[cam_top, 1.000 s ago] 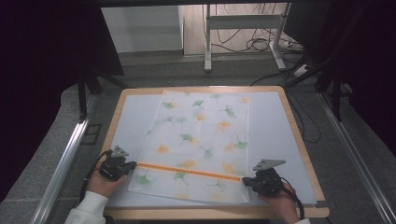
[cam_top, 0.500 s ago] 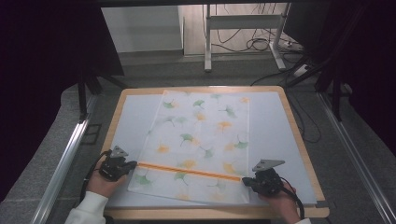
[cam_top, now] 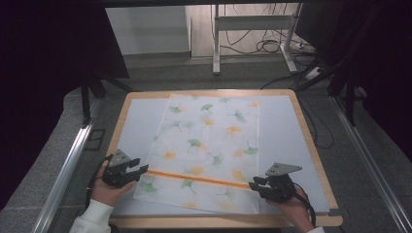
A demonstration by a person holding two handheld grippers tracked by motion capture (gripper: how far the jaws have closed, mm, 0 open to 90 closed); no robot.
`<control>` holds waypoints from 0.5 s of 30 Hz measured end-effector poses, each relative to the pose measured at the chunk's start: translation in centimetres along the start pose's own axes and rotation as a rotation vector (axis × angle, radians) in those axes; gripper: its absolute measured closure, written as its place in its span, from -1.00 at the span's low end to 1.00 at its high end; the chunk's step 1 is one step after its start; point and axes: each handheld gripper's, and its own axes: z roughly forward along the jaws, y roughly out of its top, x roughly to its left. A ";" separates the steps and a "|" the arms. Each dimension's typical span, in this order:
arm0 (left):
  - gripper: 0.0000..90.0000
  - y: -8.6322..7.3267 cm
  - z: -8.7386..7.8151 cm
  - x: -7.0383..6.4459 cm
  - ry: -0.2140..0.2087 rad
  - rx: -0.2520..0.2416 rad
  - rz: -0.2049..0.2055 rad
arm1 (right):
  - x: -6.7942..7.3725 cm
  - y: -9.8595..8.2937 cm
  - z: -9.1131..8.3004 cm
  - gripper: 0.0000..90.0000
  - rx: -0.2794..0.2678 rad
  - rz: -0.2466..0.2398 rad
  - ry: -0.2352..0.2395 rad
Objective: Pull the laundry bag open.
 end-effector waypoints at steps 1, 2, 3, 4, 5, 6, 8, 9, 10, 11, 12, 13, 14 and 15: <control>0.14 0.0 0.0 0.0 0.002 -0.001 0.003 | -0.1 0.1 0.0 0.38 -0.004 0.008 -0.005; 0.12 0.0 0.0 -0.1 0.002 -0.004 0.003 | -0.2 0.2 -0.1 0.36 -0.015 0.010 -0.008; 0.11 0.0 0.0 -0.1 0.000 -0.006 0.005 | -0.3 0.3 -0.1 0.34 -0.025 0.011 -0.011; 0.09 0.0 0.1 -0.1 0.000 -0.006 0.006 | -0.5 0.4 -0.2 0.30 -0.037 0.010 -0.019; 0.08 0.0 0.2 0.0 0.004 -0.007 0.006 | -0.7 0.4 -0.4 0.26 -0.048 0.017 -0.027; 0.09 0.0 0.3 0.0 0.004 -0.005 0.006 | -1.1 0.5 -0.5 0.23 -0.061 0.027 -0.037; 0.09 0.1 0.5 0.2 0.010 -0.007 0.002 | -1.8 0.6 -0.6 0.19 -0.076 0.036 -0.061; 0.09 0.1 0.6 0.4 0.015 -0.007 -0.004 | -2.1 0.6 -0.6 0.18 -0.083 0.041 -0.070; 0.08 0.2 0.8 0.6 0.017 -0.007 -0.012 | -2.5 0.5 -0.7 0.15 -0.084 0.051 -0.083; 0.08 0.3 1.0 0.8 0.022 -0.009 -0.019 | -3.0 0.5 -0.7 0.14 -0.086 0.059 -0.098; 0.07 0.4 1.4 1.2 0.034 -0.006 -0.023 | -3.5 0.4 -0.7 0.14 -0.088 0.067 -0.111; 0.07 0.4 1.7 1.4 0.041 0.001 -0.027 | -4.1 0.4 -0.8 0.13 -0.089 0.076 -0.132; 0.06 0.4 1.9 1.6 0.045 0.005 -0.032 | -4.6 0.2 -0.8 0.12 -0.093 0.086 -0.150; 0.06 0.4 2.3 1.9 0.049 0.013 -0.039 | -5.0 0.2 -0.9 0.11 -0.098 0.095 -0.160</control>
